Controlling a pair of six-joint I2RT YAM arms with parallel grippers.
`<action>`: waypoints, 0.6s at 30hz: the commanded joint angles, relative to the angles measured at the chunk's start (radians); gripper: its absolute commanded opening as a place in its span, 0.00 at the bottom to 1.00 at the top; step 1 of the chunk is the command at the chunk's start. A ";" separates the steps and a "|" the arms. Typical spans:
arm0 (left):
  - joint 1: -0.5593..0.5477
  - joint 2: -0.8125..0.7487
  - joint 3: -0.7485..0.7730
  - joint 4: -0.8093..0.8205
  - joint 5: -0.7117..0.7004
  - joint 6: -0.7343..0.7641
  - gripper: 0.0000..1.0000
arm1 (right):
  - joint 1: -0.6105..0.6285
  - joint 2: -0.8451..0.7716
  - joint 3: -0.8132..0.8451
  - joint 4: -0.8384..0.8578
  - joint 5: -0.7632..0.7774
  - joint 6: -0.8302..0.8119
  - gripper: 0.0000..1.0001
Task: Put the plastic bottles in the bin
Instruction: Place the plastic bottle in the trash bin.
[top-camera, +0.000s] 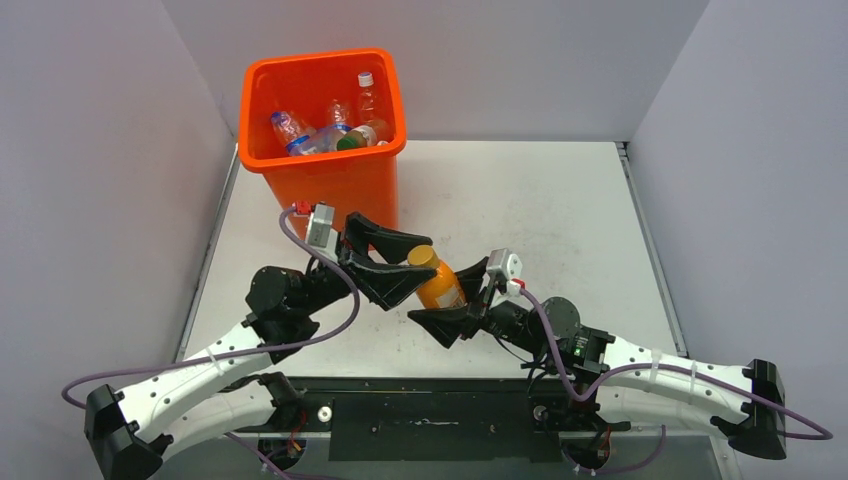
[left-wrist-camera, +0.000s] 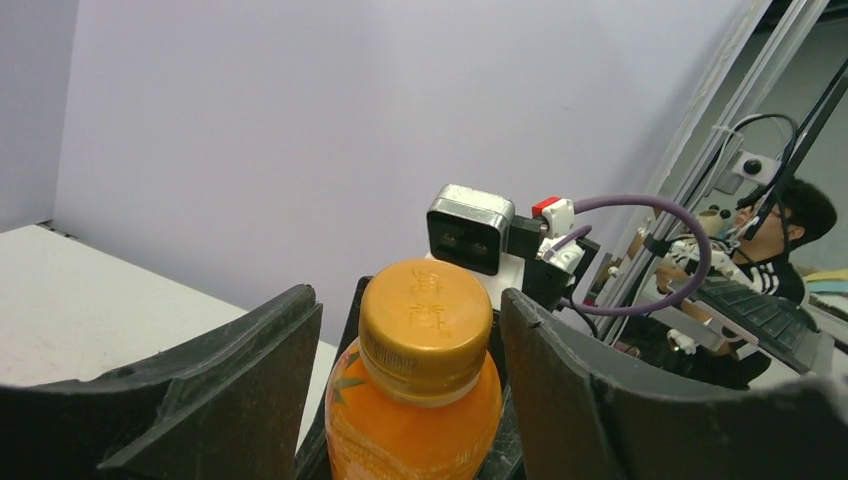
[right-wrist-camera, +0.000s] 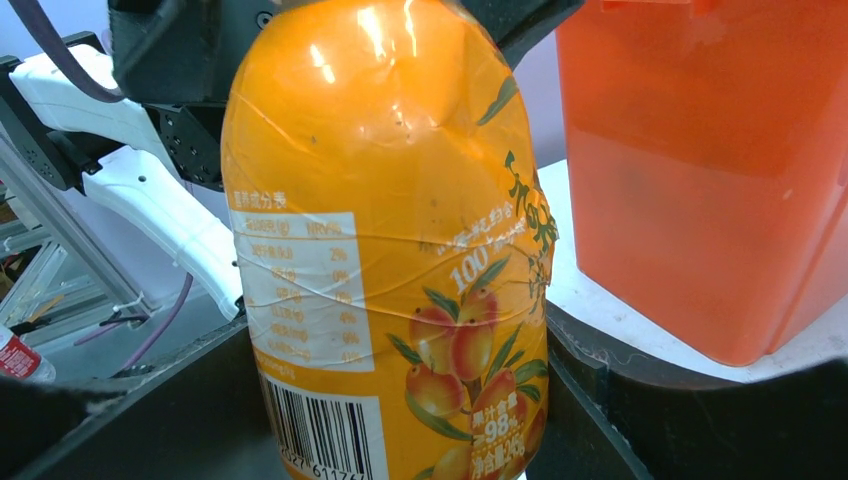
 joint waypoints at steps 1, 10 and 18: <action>-0.040 0.024 0.088 -0.078 -0.007 0.084 0.59 | 0.007 -0.007 -0.003 0.073 -0.007 0.011 0.19; -0.092 -0.010 0.135 -0.205 -0.171 0.208 0.00 | 0.011 -0.038 0.043 -0.050 0.013 0.052 0.91; -0.087 -0.100 0.355 -0.429 -0.484 0.431 0.00 | 0.014 -0.144 0.164 -0.359 0.048 0.045 0.90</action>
